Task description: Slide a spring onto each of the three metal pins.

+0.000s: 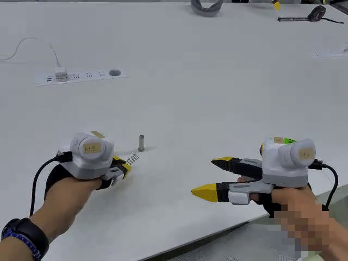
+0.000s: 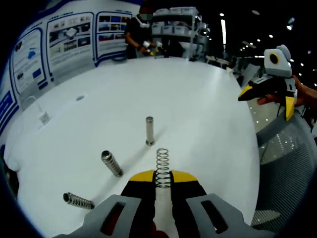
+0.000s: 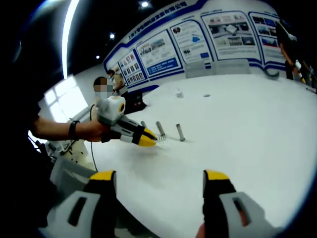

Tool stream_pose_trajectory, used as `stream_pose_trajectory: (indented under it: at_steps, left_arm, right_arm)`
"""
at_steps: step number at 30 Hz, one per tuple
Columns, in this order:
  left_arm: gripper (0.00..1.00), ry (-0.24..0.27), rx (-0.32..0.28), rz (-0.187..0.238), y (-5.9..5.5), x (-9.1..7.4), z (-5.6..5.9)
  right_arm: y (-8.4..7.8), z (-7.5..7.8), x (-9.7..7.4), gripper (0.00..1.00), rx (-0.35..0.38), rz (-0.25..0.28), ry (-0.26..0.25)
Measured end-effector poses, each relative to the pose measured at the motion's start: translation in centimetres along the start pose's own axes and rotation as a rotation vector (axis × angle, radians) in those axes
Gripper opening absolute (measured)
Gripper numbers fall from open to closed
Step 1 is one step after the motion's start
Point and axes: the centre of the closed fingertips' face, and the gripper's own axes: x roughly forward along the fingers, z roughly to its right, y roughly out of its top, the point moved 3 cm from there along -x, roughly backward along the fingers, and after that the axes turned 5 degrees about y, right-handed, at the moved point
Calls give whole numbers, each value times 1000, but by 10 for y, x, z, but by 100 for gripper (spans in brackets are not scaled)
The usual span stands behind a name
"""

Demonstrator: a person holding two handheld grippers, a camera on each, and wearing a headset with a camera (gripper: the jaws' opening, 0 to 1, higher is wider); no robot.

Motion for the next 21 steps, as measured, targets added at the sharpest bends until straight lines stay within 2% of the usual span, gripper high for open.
stream_pose_trajectory:
  at_steps: [13, 21]
  left_arm:
    - [11, 16, -23, 24, -5, -22, -12]
    - [11, 21, -35, 47, -4, -36, -13]
  right_arm:
    - [11, -7, 27, 72, 13, -3, 57]
    - [18, -14, 42, 70, 13, -6, 91]
